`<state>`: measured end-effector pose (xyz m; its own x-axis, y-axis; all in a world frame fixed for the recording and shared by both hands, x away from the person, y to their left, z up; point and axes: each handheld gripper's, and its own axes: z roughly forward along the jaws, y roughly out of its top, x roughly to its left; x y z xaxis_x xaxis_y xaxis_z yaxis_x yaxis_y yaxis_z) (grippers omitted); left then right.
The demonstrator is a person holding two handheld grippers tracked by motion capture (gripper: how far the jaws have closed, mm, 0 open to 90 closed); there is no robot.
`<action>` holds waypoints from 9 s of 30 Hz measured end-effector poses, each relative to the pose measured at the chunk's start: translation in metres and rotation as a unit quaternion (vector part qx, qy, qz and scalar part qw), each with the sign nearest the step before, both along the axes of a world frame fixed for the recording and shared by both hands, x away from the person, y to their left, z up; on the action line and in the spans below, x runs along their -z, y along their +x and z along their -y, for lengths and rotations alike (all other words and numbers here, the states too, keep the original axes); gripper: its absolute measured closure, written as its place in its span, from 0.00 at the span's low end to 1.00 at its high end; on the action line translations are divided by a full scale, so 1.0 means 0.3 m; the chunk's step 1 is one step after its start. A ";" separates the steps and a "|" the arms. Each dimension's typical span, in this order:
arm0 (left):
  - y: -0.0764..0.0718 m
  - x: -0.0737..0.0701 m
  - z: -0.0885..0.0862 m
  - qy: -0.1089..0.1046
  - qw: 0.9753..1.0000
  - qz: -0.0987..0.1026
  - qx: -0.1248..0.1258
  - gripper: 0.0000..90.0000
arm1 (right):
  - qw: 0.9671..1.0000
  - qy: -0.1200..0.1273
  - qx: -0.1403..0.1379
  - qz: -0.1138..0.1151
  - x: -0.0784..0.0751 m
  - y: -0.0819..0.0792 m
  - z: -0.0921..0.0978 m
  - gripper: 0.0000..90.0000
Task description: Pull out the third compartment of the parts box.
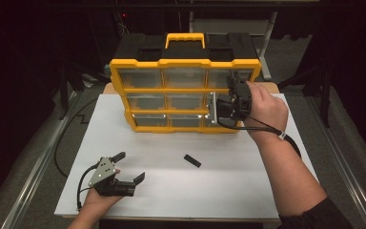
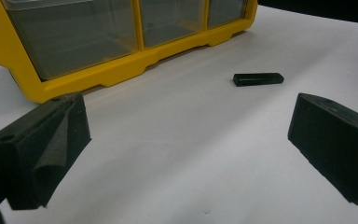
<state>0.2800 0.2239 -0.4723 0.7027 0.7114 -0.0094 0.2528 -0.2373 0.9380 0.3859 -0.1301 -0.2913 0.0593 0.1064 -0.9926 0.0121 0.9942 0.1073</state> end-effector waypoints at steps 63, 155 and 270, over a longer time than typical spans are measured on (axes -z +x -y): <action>-0.001 0.003 -0.001 0.005 1.000 -0.003 -0.004 0.00 | 0.999 -0.041 0.013 0.029 0.011 0.009 -0.021 0.95; -0.003 0.004 0.011 0.002 1.000 -0.005 0.000 0.00 | 0.999 -0.039 0.010 -0.008 -0.024 -0.142 -0.001 0.88; -0.005 0.009 0.011 0.004 1.000 -0.011 0.002 0.00 | 0.998 -0.018 -0.042 -0.039 0.187 -0.371 0.073 0.54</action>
